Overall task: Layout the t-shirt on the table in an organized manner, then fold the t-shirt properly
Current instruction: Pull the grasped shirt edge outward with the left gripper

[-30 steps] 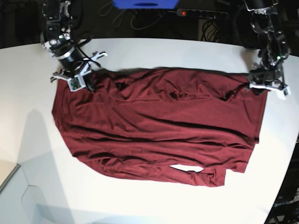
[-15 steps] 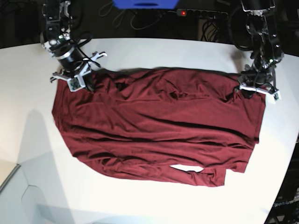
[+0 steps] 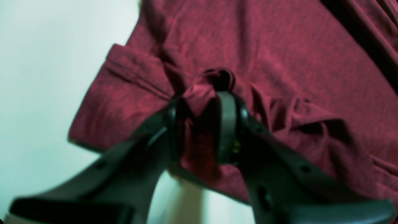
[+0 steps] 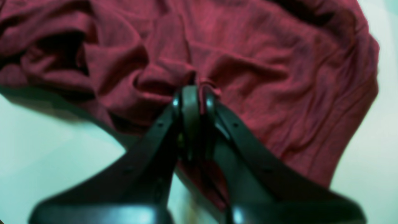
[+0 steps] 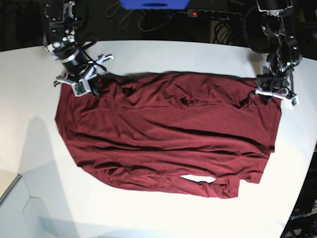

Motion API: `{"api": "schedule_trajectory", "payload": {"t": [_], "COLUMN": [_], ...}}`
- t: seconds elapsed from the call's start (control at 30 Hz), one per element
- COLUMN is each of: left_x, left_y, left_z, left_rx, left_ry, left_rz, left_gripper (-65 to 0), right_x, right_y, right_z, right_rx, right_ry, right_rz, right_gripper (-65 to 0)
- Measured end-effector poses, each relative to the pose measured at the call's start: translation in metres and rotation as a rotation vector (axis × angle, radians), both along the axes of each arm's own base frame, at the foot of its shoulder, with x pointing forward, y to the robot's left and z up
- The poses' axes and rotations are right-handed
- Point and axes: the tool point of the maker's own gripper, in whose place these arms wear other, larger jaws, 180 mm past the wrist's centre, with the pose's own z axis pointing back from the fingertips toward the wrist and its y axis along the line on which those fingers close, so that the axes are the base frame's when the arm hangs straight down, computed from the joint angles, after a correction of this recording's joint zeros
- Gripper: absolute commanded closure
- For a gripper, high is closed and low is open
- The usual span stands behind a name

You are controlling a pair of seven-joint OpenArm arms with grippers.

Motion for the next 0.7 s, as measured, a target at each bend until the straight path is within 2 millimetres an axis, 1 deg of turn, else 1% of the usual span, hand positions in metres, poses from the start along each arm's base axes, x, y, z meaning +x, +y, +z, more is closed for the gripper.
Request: {"api": "schedule_trajectory", "payload": {"t": [0.07,0.13,0.17,0.27,0.3,0.5,0.7], "left_x": [0.000,0.000,0.000,0.000,0.000,-0.005,-0.005], "left_y": [0.000,0.004,0.009,0.019,0.020,0.024,0.021], "left_z": [0.001,0.009,0.014,0.022,0.023,0.015,0.014], "left_rx": [0.000,0.005,0.013,0.031,0.031,0.024,0.021], "left_ry": [-0.001,-0.021,-0.035,-0.056,-0.057,-0.034,-0.032], "left_rz": [0.000,0.013,0.025,0.046,0.049,0.061,0.058], "left_gripper": [-15.3,-14.2,-12.1,-1.4,0.0,0.0,0.0], "right_x": [-0.001,-0.001,-0.001,-0.001,-0.001,-0.001,-0.001], "right_y": [0.000,0.000,0.000,0.000,0.000,0.000,0.000], "right_z": [-0.002,-0.002,-0.001,-0.002,-0.002,-0.002,-0.002], "right_rx": [-0.001,-0.001,-0.001,-0.001,-0.001,-0.001,-0.001], "right_ry": [0.007,0.006,0.005,0.006,0.005,0.005,0.005], "right_rz": [-0.001,0.000,-0.001,-0.001,-0.001,-0.001,-0.001], "right_gripper": [0.0,0.0,0.0,0.0,0.0,0.0,0.0]}}
